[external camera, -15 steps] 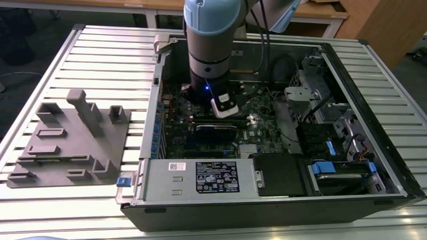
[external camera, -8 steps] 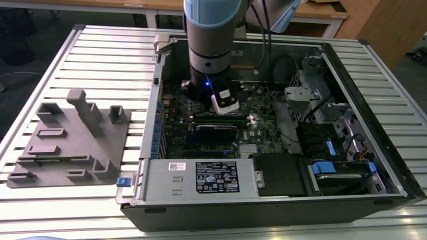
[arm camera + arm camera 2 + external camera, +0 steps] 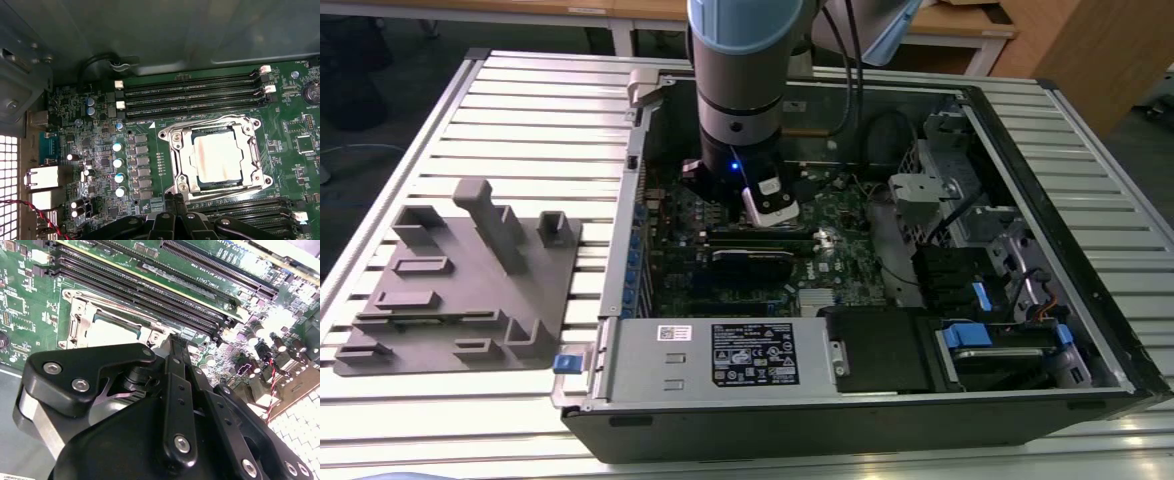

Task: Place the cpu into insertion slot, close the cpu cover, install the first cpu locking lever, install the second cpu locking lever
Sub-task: 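Install the second cpu locking lever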

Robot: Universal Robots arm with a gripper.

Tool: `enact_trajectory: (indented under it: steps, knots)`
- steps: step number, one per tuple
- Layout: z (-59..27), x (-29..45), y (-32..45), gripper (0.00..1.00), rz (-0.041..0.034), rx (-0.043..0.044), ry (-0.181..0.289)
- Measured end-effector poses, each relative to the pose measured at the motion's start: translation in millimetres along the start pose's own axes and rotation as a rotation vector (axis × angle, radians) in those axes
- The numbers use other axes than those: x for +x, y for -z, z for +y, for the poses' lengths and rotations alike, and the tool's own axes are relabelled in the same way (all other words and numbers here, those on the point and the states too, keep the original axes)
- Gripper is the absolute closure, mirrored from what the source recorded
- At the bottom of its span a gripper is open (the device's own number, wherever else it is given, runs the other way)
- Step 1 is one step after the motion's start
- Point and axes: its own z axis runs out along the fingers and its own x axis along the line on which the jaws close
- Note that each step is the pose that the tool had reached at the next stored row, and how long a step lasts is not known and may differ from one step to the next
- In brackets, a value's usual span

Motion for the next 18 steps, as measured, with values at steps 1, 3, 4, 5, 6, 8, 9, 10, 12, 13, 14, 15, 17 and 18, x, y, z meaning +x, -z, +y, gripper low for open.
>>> enact_trajectory:
  steps: [1, 3, 4, 5, 6, 8, 9, 10, 12, 13, 14, 15, 17, 18]
  knots:
    - [0.0, 0.0, 0.0, 0.89, 0.0000, 0.0000, 0.000]
    - [0.0, 0.0, 0.0, 0.89, 0.0000, -0.0001, 0.000]
    - [0.0, 0.0, 0.0, 0.89, 0.0000, 0.0000, 0.000]
    - [0.0, 0.0, 0.0, 0.89, 0.0000, 0.0000, 0.000]
    - [0.0, 0.0, 0.0, 0.89, 0.0000, 0.0000, 0.000]
    - [0.0, 0.0, 0.0, 0.89, 0.0000, -0.0001, 0.000]
    - [0.0, 0.0, 0.1, 0.89, 0.0000, 0.0000, 0.000]
    - [0.0, 0.0, 0.5, 0.89, 0.0001, 0.0003, 0.000]
    - [0.5, 0.0, 2.6, 0.89, 0.0001, 0.0002, 0.000]
    - [0.8, -0.1, 4.3, 0.89, 0.0000, 0.0000, 0.000]
    - [1.2, -0.1, 6.5, 0.89, 0.0001, 0.0002, 0.000]
    - [1.7, -0.2, 8.9, 0.89, 0.0000, 0.0000, 0.000]
    - [2.7, -0.3, 14.2, 0.89, 0.0000, 0.0001, 0.000]
    - [3.2, -0.3, 16.5, 0.89, 0.0000, 0.0002, 0.000]
